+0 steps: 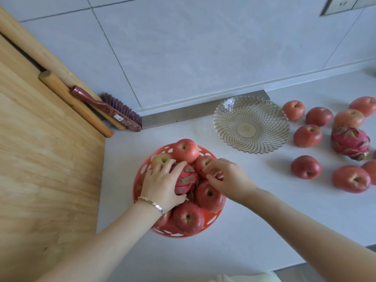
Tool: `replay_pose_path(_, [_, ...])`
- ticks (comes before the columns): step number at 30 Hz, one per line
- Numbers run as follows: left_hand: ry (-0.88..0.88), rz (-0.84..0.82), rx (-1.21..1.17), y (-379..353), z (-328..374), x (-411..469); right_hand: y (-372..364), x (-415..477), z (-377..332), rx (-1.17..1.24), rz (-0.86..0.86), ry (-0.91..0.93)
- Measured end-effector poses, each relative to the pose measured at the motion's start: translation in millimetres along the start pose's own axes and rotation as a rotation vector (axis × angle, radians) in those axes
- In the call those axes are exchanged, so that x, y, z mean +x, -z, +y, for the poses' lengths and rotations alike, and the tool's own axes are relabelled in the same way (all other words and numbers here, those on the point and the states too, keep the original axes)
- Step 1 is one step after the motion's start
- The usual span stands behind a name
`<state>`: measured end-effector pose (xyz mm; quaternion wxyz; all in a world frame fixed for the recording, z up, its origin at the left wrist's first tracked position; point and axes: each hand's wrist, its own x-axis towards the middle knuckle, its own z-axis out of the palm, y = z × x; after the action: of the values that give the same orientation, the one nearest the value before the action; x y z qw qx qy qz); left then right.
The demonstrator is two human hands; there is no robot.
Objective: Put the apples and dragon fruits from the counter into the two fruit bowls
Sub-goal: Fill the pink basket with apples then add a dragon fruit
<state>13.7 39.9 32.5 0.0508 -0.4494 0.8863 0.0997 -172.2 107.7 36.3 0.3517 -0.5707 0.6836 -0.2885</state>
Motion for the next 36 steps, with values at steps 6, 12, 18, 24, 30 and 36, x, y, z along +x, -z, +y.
replay_pose_path(6, [0.134,0.358,-0.409,4.5,-12.3,-20.8,-10.6,-9.5,19.3,0.036,0.336,-0.233])
replay_pose_path(12, [1.133,-0.053,-1.384,-38.5,-41.7,-51.5,-16.4,-21.4,25.9,0.398,-0.195,-0.714])
replay_pose_path(18, [1.129,-0.390,-2.019,-46.7,-44.1,-50.2,-31.9,-17.0,23.2,0.487,-0.088,-0.676])
replay_pose_path(24, [1.092,-0.475,-2.099,-41.1,-46.7,-24.0,-28.2,10.5,22.6,0.425,-0.045,-0.694])
replay_pose_path(30, [1.174,-0.263,-1.983,-24.2,-61.9,28.5,-22.6,67.3,15.9,0.543,0.094,-0.688])
replay_pose_path(36, [1.210,-0.180,-1.889,2.6,-78.9,82.8,-16.3,125.7,9.5,0.628,0.140,-0.724])
